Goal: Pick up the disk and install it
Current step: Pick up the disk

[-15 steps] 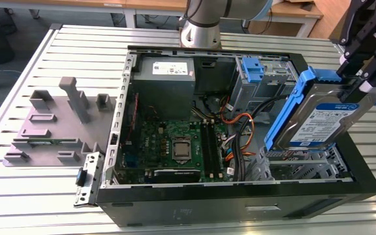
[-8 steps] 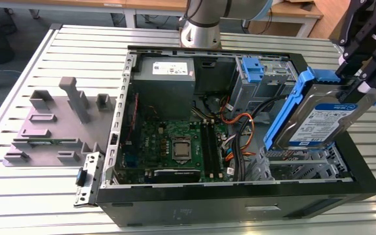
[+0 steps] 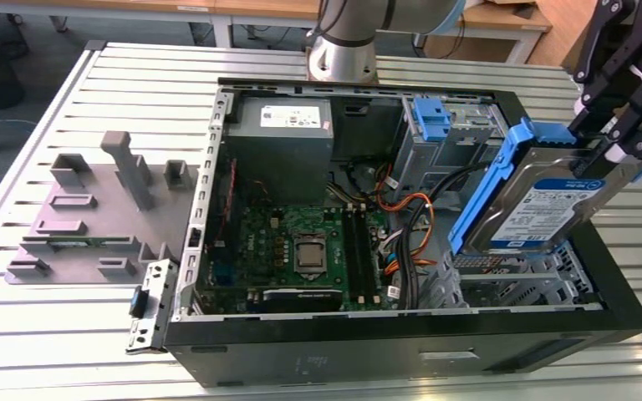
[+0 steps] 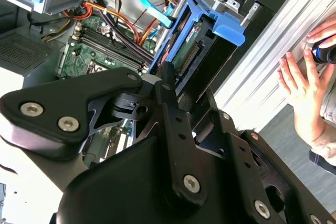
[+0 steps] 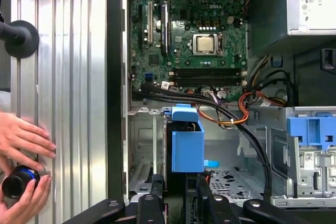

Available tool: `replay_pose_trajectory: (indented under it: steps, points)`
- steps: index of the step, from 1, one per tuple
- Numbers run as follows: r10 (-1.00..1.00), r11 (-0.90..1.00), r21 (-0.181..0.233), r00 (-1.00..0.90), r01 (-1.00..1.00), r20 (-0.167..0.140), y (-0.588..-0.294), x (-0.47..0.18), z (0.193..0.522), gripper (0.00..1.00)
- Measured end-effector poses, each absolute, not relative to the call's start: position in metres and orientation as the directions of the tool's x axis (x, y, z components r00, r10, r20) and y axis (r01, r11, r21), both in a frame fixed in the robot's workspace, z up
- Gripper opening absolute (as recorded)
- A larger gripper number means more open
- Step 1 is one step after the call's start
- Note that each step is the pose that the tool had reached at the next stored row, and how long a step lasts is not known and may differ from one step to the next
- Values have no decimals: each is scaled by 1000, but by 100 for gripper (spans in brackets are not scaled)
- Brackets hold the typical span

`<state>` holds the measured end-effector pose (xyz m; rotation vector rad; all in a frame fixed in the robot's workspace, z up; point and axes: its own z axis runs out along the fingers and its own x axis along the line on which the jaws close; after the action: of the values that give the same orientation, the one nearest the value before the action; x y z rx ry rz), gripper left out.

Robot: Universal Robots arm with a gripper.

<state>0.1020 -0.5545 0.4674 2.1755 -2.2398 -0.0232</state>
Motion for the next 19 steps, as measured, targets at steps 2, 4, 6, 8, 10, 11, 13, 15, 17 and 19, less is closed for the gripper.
replay_pose_trajectory:
  steps: [2,4,6,8,10,11,13,15,17,19]
  points:
    - [-999,32,24,-32,-999,3,-555,104,466,35]
    - [-999,34,24,-34,-999,3,-555,105,466,35]
    - [-999,37,24,-37,-999,3,-556,106,465,35]
    - [-999,40,24,-40,-999,3,-557,106,463,35]
    - [-999,44,24,-44,-999,3,-558,107,462,35]
    - [-999,46,24,-46,-999,3,-558,107,461,35]
    - [-999,49,24,-49,-999,3,-558,107,460,35]
    - [-999,50,24,-50,-998,3,-559,107,459,35]
    - [-999,52,24,-52,-998,3,-559,107,457,35]
    - [-999,52,24,-52,-998,3,-559,107,456,35]
